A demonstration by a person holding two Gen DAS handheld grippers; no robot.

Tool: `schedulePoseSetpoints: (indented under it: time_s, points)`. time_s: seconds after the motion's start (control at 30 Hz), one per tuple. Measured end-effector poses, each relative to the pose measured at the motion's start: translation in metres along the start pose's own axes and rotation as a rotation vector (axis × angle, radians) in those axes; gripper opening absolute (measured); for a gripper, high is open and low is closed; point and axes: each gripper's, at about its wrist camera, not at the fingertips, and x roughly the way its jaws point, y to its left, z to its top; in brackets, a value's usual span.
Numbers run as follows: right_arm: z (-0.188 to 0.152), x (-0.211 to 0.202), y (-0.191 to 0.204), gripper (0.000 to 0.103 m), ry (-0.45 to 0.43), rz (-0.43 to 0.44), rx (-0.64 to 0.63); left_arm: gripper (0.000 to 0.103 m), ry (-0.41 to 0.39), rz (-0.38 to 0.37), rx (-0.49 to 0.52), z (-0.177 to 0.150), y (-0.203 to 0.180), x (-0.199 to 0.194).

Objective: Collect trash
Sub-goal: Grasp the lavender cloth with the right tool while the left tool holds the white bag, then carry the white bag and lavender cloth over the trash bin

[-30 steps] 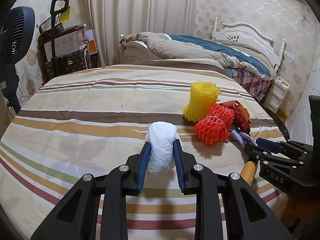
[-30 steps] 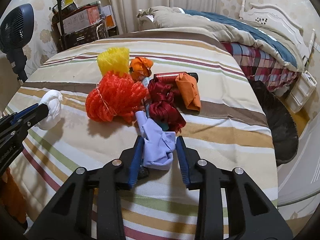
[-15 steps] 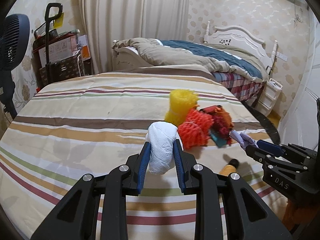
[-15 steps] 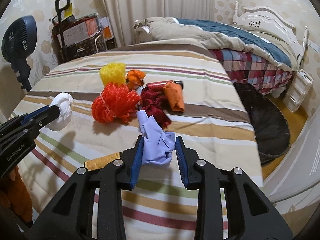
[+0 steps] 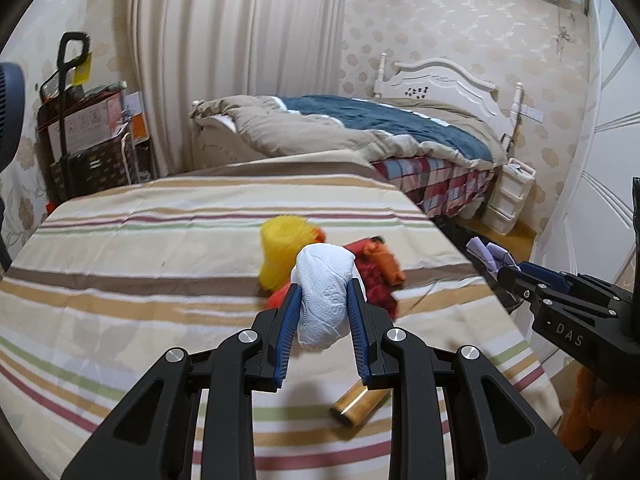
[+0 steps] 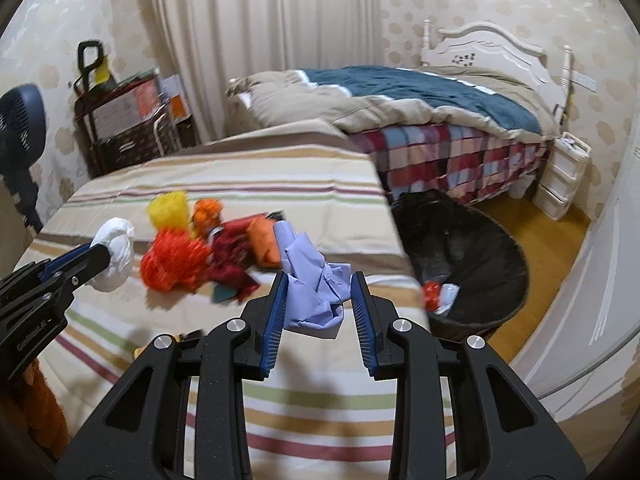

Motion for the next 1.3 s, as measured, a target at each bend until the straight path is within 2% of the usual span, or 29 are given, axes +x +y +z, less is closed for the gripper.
schedulePoseSetpoints:
  time_s: [0.3, 0.6, 0.97, 1.3]
  points:
    - [0.018, 0.008, -0.047, 0.031, -0.037, -0.078, 0.065, 0.027, -0.027, -0.069, 0.052, 0.026, -0.041, 0.021]
    - [0.033, 0.028, -0.097, 0.031, -0.050, -0.151, 0.116, 0.027, -0.011, -0.129, 0.108, 0.050, -0.092, 0.063]
    - [0.041, 0.054, -0.146, 0.031, -0.039, -0.208, 0.171, 0.027, 0.046, -0.142, 0.126, 0.062, -0.137, 0.122]
    - [0.037, 0.078, -0.175, 0.031, -0.015, -0.222, 0.217, 0.027, 0.074, -0.139, 0.176, 0.065, -0.171, 0.155]
